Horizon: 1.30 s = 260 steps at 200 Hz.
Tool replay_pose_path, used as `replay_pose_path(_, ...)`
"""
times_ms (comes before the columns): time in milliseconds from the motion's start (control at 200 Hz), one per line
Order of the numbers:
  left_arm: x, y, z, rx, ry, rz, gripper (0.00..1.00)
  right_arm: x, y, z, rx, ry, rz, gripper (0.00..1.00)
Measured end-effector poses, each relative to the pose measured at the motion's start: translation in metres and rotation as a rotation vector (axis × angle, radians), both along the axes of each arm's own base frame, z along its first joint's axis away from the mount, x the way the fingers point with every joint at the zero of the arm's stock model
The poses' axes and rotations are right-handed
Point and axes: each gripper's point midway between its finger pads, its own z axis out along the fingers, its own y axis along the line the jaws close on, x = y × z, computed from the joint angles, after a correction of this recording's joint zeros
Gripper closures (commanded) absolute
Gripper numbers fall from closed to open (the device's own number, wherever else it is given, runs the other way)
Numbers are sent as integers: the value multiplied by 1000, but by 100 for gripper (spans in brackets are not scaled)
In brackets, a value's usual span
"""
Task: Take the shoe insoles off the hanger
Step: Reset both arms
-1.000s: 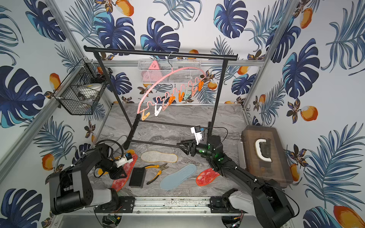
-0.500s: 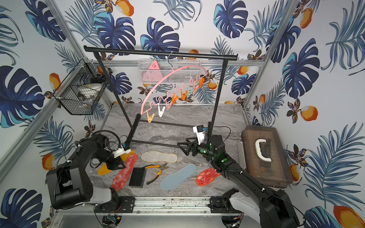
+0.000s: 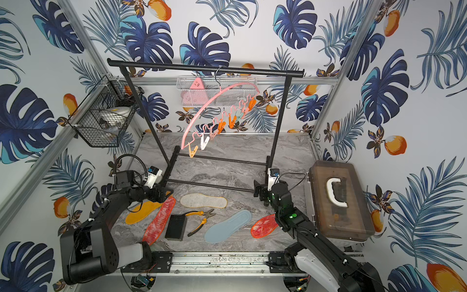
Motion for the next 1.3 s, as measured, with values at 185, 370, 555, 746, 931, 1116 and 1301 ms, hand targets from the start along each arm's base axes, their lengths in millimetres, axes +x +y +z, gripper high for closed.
replay_pose_path(185, 11, -8, 9, 0, -255, 80, 1, 11, -43, -36, -79, 45, -140, 0)
replay_pose_path(370, 17, -23, 1, 39, -363, 100, 1, 26, -68, -60, -74, 66, -220, 0)
replay_pose_path(555, 41, -2, -13, 105, -363, 221, 1, 37, -72, -81, -56, 49, -225, 0)
replay_pose_path(746, 61, 15, 3, 143, -413, 322, 1, 57, -67, -64, -67, -45, -202, 0)
replay_pose_path(931, 64, 21, 5, 153, -414, 362, 1, 67, -71, -96, -107, -13, -191, 0)
replay_pose_path(1116, 59, 23, 2, 161, -413, 379, 1, 90, -71, -82, -98, -47, -200, 0)
replay_pose_path(1301, 58, 24, 2, 162, -416, 384, 1, 93, -72, -85, -104, -23, -205, 0)
